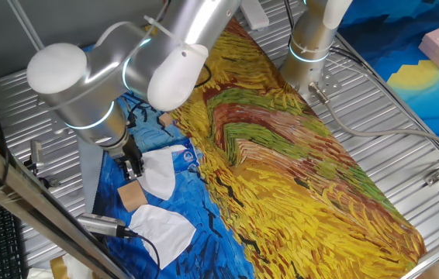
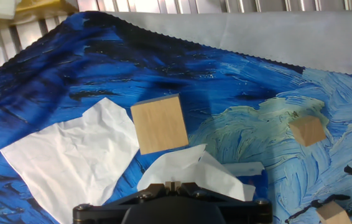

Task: Pull out a napkin

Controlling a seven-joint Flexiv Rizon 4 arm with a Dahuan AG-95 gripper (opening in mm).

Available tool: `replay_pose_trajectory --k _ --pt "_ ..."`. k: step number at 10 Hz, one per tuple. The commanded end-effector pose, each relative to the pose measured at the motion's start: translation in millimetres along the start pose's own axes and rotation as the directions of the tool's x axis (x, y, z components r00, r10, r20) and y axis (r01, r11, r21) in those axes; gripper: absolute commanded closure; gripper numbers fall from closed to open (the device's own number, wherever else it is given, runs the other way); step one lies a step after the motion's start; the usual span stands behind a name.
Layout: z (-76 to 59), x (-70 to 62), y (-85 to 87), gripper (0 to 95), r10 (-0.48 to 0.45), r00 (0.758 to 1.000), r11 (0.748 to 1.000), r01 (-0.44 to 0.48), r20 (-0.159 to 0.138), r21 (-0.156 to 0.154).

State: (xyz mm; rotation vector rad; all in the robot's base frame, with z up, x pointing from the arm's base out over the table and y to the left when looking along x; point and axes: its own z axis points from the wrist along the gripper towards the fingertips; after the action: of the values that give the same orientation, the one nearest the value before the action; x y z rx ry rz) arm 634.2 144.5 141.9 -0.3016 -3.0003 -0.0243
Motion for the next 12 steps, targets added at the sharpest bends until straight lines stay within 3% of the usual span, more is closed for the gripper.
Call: replay_pose_trajectory --k 1,6,8,12 --pt "0.1 0.4 -0.5 95.0 0.002 1.000 1.000 -0.002 0.001 0.000" --pt "0.1 0.4 -0.5 95.0 -0.048 0.999 0.999 0.048 0.005 -0.001" --pt "0.1 0.4 -0.5 95.0 -0.069 0.998 0.997 0.068 0.001 0.023" --pt "0.1 0.4 -0.5 95.0 -0.186 0.983 0.982 0.186 -0.006 0.019"
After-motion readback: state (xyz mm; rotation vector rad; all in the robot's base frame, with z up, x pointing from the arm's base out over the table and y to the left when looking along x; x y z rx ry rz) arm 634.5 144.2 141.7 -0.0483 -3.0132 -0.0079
